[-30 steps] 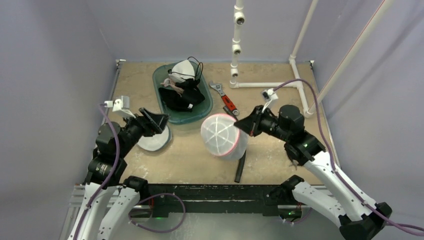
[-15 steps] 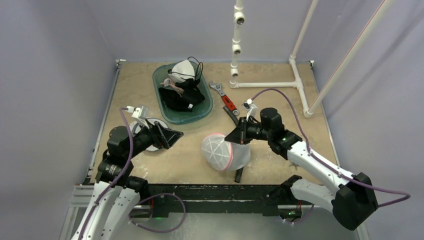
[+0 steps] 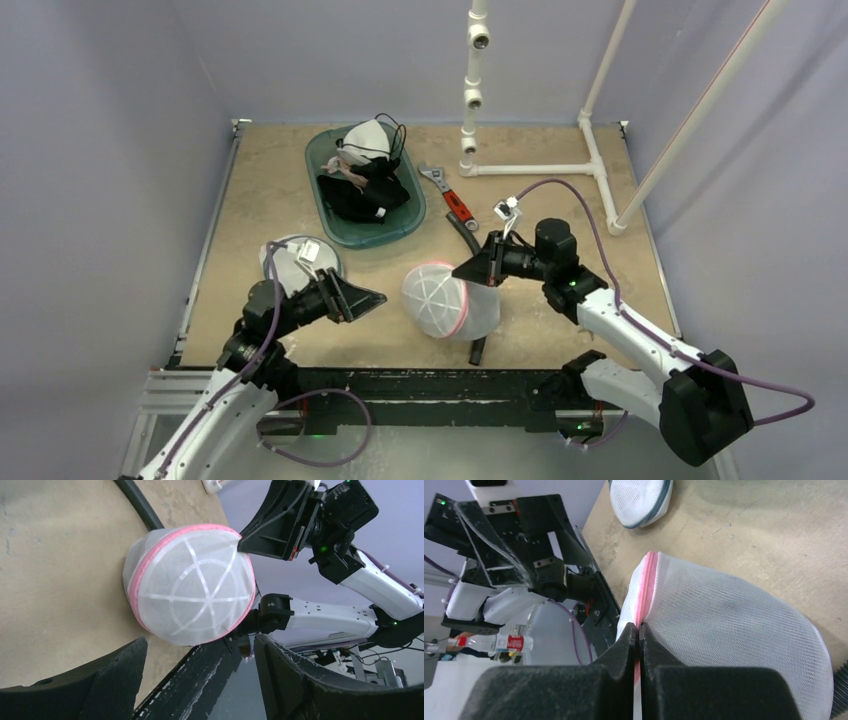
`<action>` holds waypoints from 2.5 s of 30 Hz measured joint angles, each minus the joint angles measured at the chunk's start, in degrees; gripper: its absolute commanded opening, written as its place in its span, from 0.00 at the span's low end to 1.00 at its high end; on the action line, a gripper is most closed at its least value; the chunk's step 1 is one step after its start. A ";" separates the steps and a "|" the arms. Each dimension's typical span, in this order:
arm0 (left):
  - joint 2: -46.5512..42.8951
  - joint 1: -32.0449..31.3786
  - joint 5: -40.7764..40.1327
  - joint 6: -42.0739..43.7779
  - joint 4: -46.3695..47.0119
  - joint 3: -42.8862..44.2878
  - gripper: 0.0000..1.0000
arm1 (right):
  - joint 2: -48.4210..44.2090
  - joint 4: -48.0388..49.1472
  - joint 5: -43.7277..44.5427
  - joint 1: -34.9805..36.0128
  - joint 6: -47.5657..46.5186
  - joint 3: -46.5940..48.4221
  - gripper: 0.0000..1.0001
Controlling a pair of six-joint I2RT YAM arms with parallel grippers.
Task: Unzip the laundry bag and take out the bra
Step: Unzip the laundry bag at the center of the board.
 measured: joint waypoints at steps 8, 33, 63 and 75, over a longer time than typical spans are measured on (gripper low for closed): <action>13.53 -10.69 -5.92 -5.11 9.94 -2.19 0.77 | -0.59 3.78 -2.08 -0.52 2.60 -0.31 0.00; 29.88 -18.34 -13.46 -8.63 40.83 -12.17 0.57 | -1.03 15.87 -10.14 -2.43 11.15 -5.81 0.00; 15.19 -18.86 -24.52 -15.89 26.03 2.78 0.00 | -15.39 -13.97 19.30 3.06 -7.17 10.58 0.56; 19.37 -18.86 -36.39 -20.39 10.86 17.29 0.00 | -14.19 -17.09 40.57 28.48 -11.08 11.80 0.53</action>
